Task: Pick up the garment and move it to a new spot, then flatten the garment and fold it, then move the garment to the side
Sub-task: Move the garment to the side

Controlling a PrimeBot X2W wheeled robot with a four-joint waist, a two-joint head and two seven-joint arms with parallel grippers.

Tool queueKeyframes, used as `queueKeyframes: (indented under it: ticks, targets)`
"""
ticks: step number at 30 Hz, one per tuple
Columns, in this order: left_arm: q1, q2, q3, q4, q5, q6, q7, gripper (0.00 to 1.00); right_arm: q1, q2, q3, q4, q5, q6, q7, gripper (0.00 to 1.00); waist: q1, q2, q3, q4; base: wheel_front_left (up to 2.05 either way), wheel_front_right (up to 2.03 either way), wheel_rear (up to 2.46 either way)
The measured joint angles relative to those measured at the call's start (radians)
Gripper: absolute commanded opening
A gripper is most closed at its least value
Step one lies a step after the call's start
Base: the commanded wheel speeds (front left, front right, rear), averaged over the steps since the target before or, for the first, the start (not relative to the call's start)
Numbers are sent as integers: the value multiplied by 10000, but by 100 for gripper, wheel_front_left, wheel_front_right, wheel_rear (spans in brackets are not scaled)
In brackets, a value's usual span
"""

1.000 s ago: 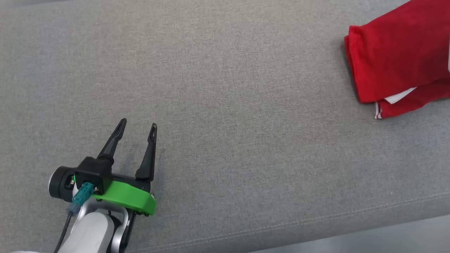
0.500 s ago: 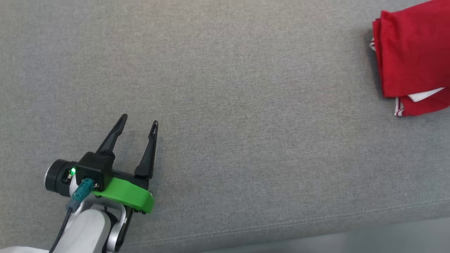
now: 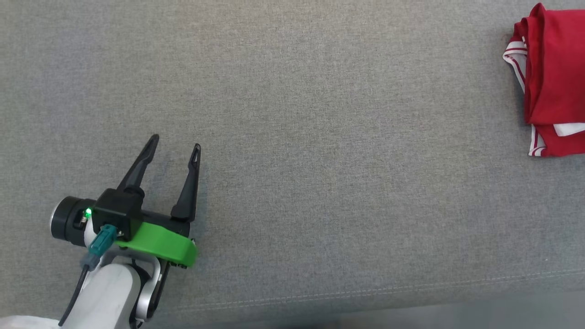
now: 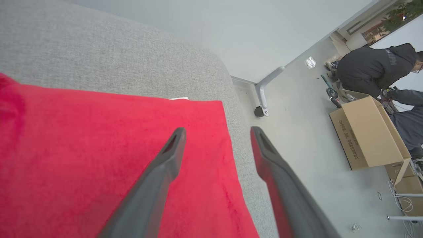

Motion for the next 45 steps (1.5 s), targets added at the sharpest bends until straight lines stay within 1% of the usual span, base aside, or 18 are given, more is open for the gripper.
queueKeyframes:
  ticks: [3,6,10,12,14,16,17,18,21,24,26,29,32,36,39,41,43,45]
  targets:
    - [-4,-186,201,59,-199,186,-92,100,104,-10,130,-23,12,2,-1012,100,-1,0,-140,42,0,0,0]
    - [-10,-391,474,127,-408,374,-314,100,324,42,134,21,393,2,-1868,100,-1,0,-328,120,0,0,0]
    - [106,-610,763,303,-779,493,-533,100,788,182,-94,-123,817,0,-2786,100,-1,0,-683,227,0,0,0]
    - [322,-709,922,439,-993,568,-591,100,1128,445,-169,-403,986,2,-3160,100,-1,0,-899,274,0,0,0]
    - [557,-867,1116,562,-1375,537,-637,100,1540,869,-196,-729,1223,2,-3461,100,-1,0,-1136,316,0,0,0]
    - [799,-1235,1463,589,-2096,357,-723,100,1944,1283,-190,-1076,1605,0,-3730,100,-1,0,-1386,350,0,0,0]
    - [910,-1312,1536,646,-2286,244,-757,100,2145,1455,-153,-1275,1747,2,-3820,100,-1,0,-1519,366,0,0,0]
    - [910,-1312,1536,646,-2286,244,-757,100,2145,1455,-153,-1275,1747,2,-3820,100,-1,0,-1519,366,0,0,0]
    - [1219,-1379,1852,861,-2878,-113,-796,100,2678,2117,-102,-1889,2345,0,-3998,100,-1,0,-1921,405,0,0,0]
    - [1408,-1377,1925,1024,-3005,-309,-807,100,3266,2706,44,-2383,2953,0,-4015,100,-1,0,-2325,445,0,0,0]
    - [1551,-1346,1929,1108,-3041,-339,-807,100,3698,3041,178,-2673,3290,0,-4015,100,-2,0,-2590,475,0,0,0]
    - [1748,-1310,1916,1214,-3064,-360,-809,100,4293,3321,449,-2986,3680,0,-4050,100,-2,0,-2970,525,0,0,0]
    - [1954,-1298,1864,1346,-3131,-399,-805,100,4869,3522,596,-3306,4113,0,-4167,100,-2,0,-3339,592,0,0,0]
    - [2322,-1229,1802,1430,-3126,-385,-803,100,5674,3645,1089,-3542,4633,0,-4172,100,-2,0,-3814,706,0,0,0]
    - [2571,-1045,1730,1484,-2984,-368,-794,100,6188,3695,1356,-3684,4991,0,-4079,100,-2,0,-4144,793,0,0,0]
    - [2722,-897,1584,1461,-2759,-290,-779,100,6683,3687,1576,-3749,5536,0,-4036,100,-2,0,-4422,891,0,0,0]
    - [2792,-784,1538,1476,-2661,-215,-779,100,6979,3689,1756,-3754,5785,0,-4034,100,-2,0,-4573,956,0,0,0]
    - [2888,-623,1379,1523,-2468,-280,-779,100,7263,3695,2008,-3787,5986,0,-4036,100,-2,0,-4706,1013,0,0,0]
